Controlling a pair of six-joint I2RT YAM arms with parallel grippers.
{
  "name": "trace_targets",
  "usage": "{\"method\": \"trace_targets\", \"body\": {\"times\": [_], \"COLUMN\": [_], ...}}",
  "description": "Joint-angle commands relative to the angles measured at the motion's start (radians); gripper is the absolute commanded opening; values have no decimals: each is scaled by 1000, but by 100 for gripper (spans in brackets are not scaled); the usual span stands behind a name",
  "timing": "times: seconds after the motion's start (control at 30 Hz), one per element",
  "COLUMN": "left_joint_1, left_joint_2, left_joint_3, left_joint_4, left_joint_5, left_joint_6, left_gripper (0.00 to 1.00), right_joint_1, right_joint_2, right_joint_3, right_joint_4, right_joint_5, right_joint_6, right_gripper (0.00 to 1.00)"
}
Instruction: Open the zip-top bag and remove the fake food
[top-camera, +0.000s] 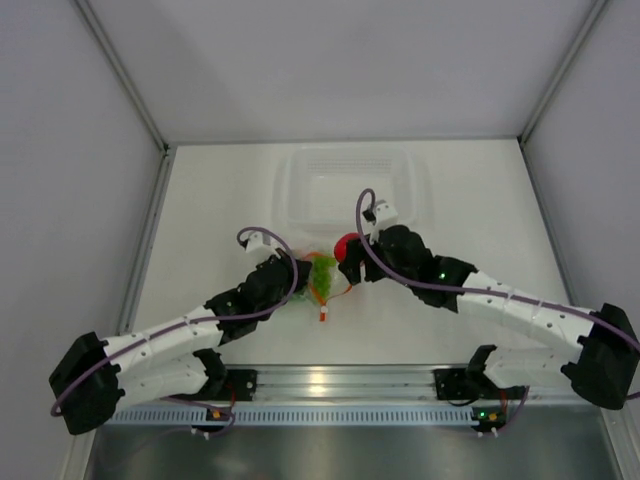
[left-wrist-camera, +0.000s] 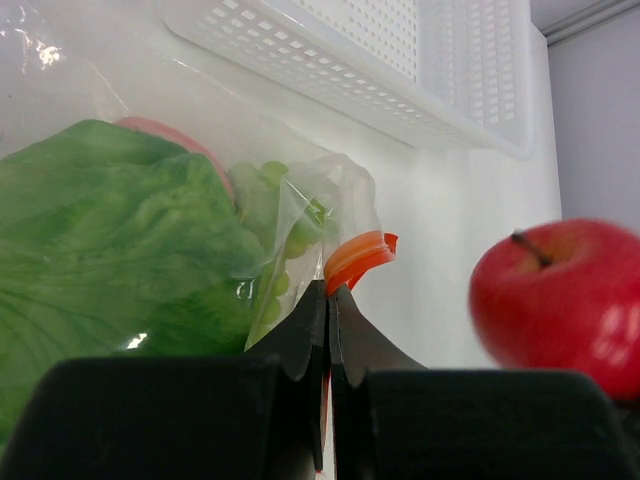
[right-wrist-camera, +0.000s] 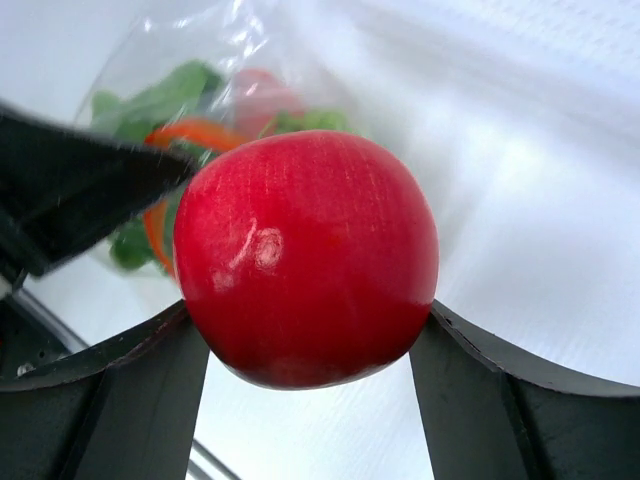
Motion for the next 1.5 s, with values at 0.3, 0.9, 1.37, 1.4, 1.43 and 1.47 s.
{"method": "trace_targets", "body": {"times": [0.3, 0.9, 1.37, 1.4, 1.43, 1.47], "left_joint_1": [-5, -5, -5, -5, -5, -5], "left_joint_2": [-21, -32, -33, -36, -35, -36], "left_joint_3": [14, 57, 98, 101, 101, 101], "left_joint_4": [41, 26, 26, 27, 27, 27], "left_joint_5": [35, 73, 88, 88, 85, 84], "left_joint_6": [-16, 36, 62, 62, 61, 58], "left_gripper": [0, 0, 0, 0, 0, 0], "right_joint_1": [-370, -459, -456, -453, -450, -440], "right_joint_2": [359, 876, 452, 423, 362, 328], "right_joint_3": [471, 941, 580, 519, 484, 447], "right_joint_4": [-146, -275, -150, -142, -133, -104], "right_joint_5": [-78, -5, -142, -159, -190, -196], "right_joint_6": [-196, -273, -104, -87, -71, -38], "right_gripper": [52, 93, 83, 81, 79, 75]}}
